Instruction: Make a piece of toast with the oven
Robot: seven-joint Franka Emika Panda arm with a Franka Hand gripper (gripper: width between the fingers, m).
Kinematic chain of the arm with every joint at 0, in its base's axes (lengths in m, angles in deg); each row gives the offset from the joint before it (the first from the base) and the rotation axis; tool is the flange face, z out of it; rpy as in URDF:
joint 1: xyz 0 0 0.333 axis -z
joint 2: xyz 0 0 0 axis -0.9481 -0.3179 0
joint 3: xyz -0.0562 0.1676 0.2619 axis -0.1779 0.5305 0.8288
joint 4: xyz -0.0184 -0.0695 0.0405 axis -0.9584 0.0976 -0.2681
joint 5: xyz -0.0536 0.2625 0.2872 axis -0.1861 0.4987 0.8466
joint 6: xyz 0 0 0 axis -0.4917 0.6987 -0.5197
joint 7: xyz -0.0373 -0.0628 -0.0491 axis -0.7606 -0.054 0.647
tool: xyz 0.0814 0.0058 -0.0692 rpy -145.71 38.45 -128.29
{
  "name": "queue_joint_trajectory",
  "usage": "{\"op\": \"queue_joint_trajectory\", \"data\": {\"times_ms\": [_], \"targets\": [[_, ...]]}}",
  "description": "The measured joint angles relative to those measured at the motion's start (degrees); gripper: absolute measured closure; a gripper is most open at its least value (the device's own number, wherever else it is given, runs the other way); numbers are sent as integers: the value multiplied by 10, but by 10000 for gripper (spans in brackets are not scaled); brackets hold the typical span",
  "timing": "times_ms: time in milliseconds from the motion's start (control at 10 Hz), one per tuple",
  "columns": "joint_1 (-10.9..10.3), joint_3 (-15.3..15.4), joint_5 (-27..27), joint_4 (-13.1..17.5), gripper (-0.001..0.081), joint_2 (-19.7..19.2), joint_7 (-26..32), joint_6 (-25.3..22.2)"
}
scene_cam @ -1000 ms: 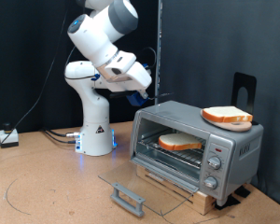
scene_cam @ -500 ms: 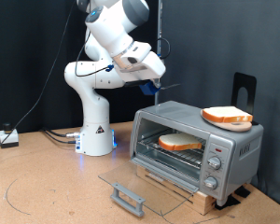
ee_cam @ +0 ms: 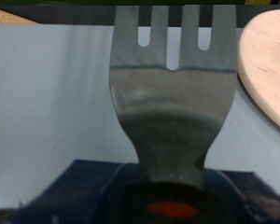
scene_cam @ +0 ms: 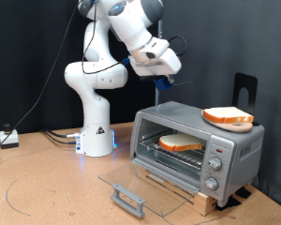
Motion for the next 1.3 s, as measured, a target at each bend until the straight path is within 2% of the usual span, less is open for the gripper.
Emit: {"op": "queue_joint_trajectory", "data": {"times_ms": [200, 400, 1000, 1100, 1200, 1300], "targets": [[-1, 49, 20, -8, 349, 0, -28, 32], [2, 75, 20, -18, 349, -10, -34, 45], [4, 92, 22, -36, 349, -45, -13, 60], [4, 98, 25, -36, 228, -50, -12, 66], [4, 103, 32, -37, 228, -54, -11, 70], [3, 107, 41, -38, 52, -56, -9, 73]]}}
